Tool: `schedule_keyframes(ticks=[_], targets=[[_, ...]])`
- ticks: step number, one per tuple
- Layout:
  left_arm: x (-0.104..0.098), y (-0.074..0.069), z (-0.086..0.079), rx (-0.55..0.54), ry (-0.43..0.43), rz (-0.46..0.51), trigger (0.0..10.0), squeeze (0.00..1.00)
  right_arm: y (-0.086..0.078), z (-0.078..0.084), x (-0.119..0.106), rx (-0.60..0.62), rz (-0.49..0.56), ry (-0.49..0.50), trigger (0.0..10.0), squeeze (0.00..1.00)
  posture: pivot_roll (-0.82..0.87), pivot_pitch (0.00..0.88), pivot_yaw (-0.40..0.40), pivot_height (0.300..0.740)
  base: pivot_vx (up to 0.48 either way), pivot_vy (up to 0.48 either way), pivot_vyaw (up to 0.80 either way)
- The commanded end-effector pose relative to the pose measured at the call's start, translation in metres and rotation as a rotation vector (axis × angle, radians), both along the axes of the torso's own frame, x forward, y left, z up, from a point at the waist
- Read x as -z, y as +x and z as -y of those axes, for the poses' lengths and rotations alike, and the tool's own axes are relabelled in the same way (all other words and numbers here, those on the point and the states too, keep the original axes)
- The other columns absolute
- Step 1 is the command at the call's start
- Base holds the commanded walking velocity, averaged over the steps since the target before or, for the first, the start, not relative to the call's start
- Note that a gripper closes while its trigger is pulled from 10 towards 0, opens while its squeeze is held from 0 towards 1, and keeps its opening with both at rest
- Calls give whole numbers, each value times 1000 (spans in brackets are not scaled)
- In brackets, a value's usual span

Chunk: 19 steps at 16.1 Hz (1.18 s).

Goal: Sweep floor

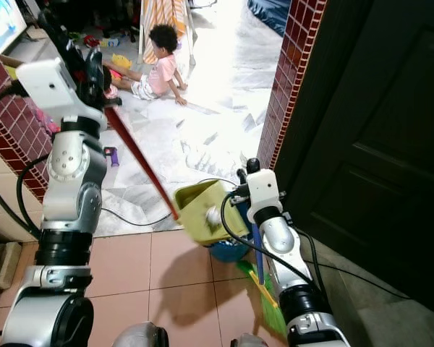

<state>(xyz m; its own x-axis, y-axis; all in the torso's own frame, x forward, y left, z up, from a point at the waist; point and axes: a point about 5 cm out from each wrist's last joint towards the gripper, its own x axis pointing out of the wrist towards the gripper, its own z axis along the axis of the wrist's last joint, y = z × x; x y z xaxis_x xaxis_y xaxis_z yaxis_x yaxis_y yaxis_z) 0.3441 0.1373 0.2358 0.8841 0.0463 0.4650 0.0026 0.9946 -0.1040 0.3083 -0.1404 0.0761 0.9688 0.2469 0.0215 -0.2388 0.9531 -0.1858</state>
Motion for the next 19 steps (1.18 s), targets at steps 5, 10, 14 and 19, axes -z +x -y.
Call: schedule_keyframes(ticks=[5,10,14,19], targets=[[7,-9,34,123,241,111,10000,0,3,3,-5,-4,15,-24,10000,0,-26,0,13,740,0,0,0],[11,-14,74,254,271,160,10000,0,4,0,-7,-9,26,-23,10000,0,-34,0,19,740,0,0,0],[42,-35,130,736,555,144,10000,0,4,1,-8,-4,35,-24,10000,0,-43,0,31,740,0,0,0],[61,-42,137,872,915,204,10000,0,1,1,-6,4,36,-24,10000,0,-51,0,39,740,0,0,0]])
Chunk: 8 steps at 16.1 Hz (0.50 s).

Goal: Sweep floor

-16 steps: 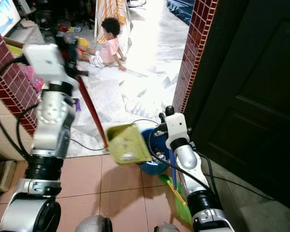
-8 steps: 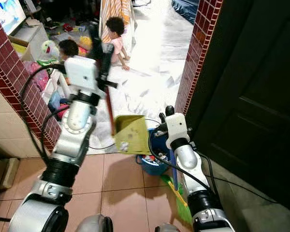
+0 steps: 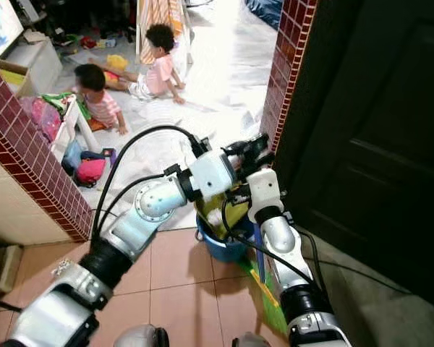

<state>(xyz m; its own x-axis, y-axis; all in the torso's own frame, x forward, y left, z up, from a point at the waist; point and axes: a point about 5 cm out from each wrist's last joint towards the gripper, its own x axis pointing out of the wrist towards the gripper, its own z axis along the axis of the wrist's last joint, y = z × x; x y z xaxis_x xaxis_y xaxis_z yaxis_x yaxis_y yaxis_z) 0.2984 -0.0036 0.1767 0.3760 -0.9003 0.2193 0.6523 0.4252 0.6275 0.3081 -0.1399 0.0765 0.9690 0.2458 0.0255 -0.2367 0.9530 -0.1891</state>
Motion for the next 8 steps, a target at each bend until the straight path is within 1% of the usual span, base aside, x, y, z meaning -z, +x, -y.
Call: schedule_keyframes(ticks=[1,2,3,4,5,6,7,8], targets=[[0,4,-5,10,104,57,10000,0,2,2,-6,3,32,-23,10000,0,-51,0,39,740,0,0,0],[-3,4,-5,22,116,76,10000,0,2,2,-7,3,33,-25,10000,0,-49,0,35,740,0,0,0],[-10,6,-7,10,103,102,10000,0,3,3,-7,3,34,-26,10000,0,-47,0,35,740,0,0,0],[-12,7,-7,5,96,105,10000,0,4,3,-7,3,35,-27,10000,0,-47,0,34,740,0,0,0],[-20,11,-10,-40,54,126,10000,0,4,3,-8,2,35,-26,10000,0,-47,0,34,740,0,0,0],[-30,18,-18,-103,-23,111,10000,0,3,1,-7,-1,35,-24,10000,0,-48,0,33,740,0,0,0],[-34,22,-22,-129,-75,62,10000,0,3,0,-7,-3,35,-23,10000,0,-47,0,32,740,0,0,0],[-37,23,-26,-145,-106,38,10000,0,2,0,-6,-4,33,-22,10000,0,-47,0,32,740,0,0,0]])
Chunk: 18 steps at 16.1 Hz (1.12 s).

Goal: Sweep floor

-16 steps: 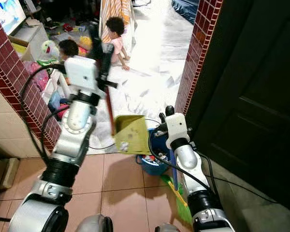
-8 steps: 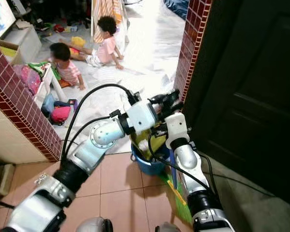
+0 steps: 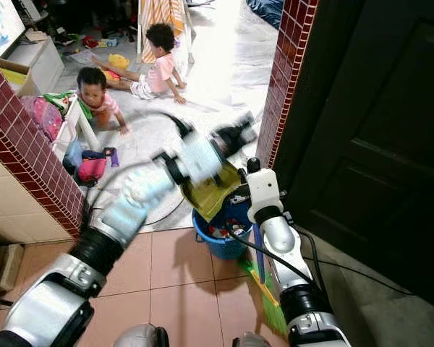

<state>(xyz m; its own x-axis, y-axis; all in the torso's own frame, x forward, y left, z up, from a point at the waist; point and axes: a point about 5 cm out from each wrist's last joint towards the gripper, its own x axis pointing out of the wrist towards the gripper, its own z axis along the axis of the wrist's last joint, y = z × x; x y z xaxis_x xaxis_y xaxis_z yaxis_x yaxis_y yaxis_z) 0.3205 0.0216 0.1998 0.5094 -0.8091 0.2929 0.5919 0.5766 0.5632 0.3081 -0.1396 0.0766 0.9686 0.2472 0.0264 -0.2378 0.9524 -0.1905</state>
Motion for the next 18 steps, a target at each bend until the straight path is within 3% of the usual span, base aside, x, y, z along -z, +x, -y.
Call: schedule_keyframes(ticks=[1,5,7,9,13,15,16,17,18], targets=[[-21,3,-8,-38,-105,2,10000,0,1,0,-5,-3,31,-22,10000,0,-45,0,29,740,0,0,0],[-54,8,-31,-133,-321,3,10000,0,4,1,-7,-6,33,-25,10000,0,-36,0,20,740,0,0,0],[-85,15,-59,-233,-437,85,10000,0,4,0,-6,-9,30,-25,10000,0,-31,0,17,740,0,0,0],[-103,16,-75,-288,-468,150,10000,0,3,-2,-5,-13,27,-25,10000,0,-31,0,17,740,0,0,0],[-125,15,-102,-405,-415,290,10000,0,3,-2,-3,-14,22,-24,10000,0,-29,0,15,740,0,0,0],[-110,24,-121,-543,-373,272,10000,0,3,-2,-3,-15,22,-22,10000,0,-21,0,13,740,0,0,0],[-90,28,-129,-619,-335,228,10000,0,3,-3,-3,-18,23,-20,10000,0,-19,0,13,740,0,0,0],[-50,32,-141,-732,-316,94,10000,0,3,-4,-4,-24,24,-9,10000,0,-18,0,13,740,0,0,0],[-32,32,-145,-782,-303,47,10000,0,3,-4,-4,-25,27,-9,10000,0,-18,0,13,740,0,0,0]])
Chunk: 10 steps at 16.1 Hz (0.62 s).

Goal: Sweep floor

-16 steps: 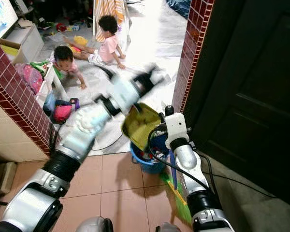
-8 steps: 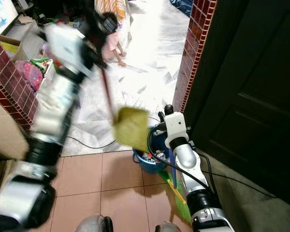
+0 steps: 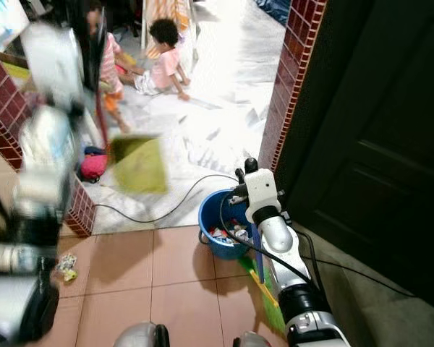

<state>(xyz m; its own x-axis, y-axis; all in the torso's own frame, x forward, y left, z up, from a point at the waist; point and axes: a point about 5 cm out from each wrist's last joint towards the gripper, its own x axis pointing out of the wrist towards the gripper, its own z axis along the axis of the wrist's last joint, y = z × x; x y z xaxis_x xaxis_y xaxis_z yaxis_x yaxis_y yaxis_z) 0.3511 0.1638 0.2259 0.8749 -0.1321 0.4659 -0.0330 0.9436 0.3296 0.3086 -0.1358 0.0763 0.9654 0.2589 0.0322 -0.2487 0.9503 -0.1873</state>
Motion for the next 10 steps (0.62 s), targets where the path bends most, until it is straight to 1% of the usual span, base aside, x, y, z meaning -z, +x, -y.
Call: schedule_keyframes(ticks=[1,2,3,4,5,7,8,9,10], targets=[[29,0,-11,-99,0,-98,10000,0,1,-1,-4,-12,19,-6,10000,0,-16,0,10,740,0,0,0],[35,-1,-12,-117,-12,-117,10000,0,1,-1,-4,-13,18,-6,10000,0,-16,0,10,740,0,0,0],[61,-7,-17,-145,-50,-191,10000,0,0,-1,-2,-17,13,-5,10000,0,-11,0,6,740,0,0,0],[70,-10,-18,-148,-67,-217,10000,0,0,-1,-2,-19,13,-5,10000,0,-13,0,5,740,0,0,0],[87,-14,-19,-157,-106,-277,10000,0,0,-1,-2,-21,14,-5,10000,0,-12,0,3,740,0,0,0],[101,-19,-18,-185,-164,-320,10000,0,1,-1,-5,-26,26,-12,10000,0,-14,0,2,740,0,0,0],[106,-22,-14,-183,-179,-330,10000,0,0,-5,-8,-57,50,-23,10000,0,-15,0,1,740,0,0,0],[109,-23,-8,-165,-176,-339,10000,0,-1,-6,-9,-68,58,-21,10000,0,-14,0,0,740,0,0,681],[112,-24,0,-135,-195,-355,10000,0,-1,-7,-10,-69,57,-17,10000,0,-16,0,0,740,0,480,794]])
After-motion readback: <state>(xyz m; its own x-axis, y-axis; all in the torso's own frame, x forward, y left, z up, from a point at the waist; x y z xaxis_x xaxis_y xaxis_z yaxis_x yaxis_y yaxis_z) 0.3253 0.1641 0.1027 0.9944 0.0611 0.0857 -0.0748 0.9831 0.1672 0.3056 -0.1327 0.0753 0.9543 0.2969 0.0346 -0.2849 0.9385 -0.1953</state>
